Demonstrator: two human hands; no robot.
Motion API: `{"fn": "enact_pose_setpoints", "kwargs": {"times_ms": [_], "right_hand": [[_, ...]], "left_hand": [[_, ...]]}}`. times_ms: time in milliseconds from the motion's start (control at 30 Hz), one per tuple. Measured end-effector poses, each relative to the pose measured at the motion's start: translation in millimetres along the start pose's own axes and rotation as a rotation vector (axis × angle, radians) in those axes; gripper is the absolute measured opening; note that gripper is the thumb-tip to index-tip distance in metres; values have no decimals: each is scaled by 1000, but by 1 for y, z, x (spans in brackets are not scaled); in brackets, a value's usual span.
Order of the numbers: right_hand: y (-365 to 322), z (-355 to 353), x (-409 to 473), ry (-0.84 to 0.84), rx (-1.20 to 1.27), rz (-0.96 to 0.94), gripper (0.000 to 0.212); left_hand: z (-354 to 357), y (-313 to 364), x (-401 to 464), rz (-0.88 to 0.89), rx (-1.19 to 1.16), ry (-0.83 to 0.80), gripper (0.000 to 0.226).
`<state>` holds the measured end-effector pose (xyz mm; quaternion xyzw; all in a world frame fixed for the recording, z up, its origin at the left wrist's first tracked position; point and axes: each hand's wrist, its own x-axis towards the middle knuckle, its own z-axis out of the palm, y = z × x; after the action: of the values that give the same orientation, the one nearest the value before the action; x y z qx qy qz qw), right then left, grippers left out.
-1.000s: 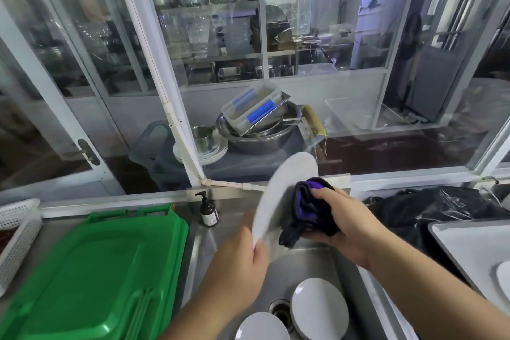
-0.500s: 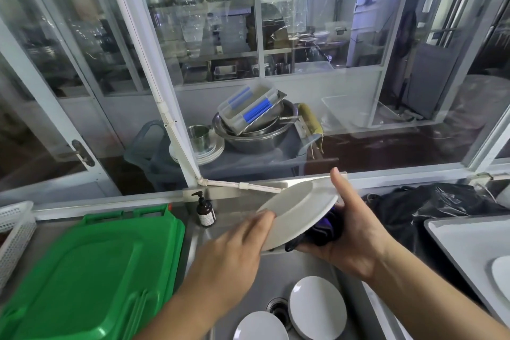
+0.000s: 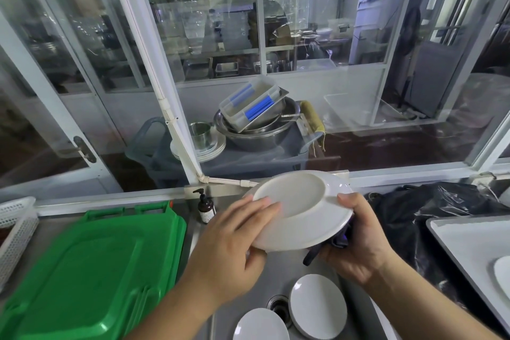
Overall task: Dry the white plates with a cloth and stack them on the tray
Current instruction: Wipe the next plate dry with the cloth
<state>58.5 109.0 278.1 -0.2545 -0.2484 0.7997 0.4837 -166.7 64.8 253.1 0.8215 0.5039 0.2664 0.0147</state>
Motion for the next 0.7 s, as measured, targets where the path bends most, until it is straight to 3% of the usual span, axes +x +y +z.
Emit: {"fn": "enact_pose_setpoints", "kwargs": {"times_ms": [67,133,167,233,300,333,400,467,567,700], "right_hand": [[0,2,1,-13,-16,-6,77],[-1,0,2,-7,-13,-27,72],[-1,-4,3,2,-19,-32,75],[-1,-3,5,-8,-43,-22,94],[1,-9,9,-10,-17,-29,94],[1,-6,9,-6,-25,-28,94],[2,-7,9,14,-13,-9,85],[4,-10,7,47,-11,7,75],[11,-16,7,108,8,31,106],[13,-23,7,310,-78,69,96]], "left_hand": [[-4,3,-3,54,-168,45,68],[-5,7,-3,4,-361,136,60],[-4,10,-2,-130,-498,201,56],[-3,19,6,-598,-818,374,46],[-1,18,13,-968,-1294,352,37],[-1,19,17,-1053,-1546,290,41],[0,21,16,-1074,-1815,263,45],[1,25,16,-1106,-1879,318,43],[1,30,16,-1187,-1898,354,33],[-3,29,13,-1159,-1868,377,26]]}}
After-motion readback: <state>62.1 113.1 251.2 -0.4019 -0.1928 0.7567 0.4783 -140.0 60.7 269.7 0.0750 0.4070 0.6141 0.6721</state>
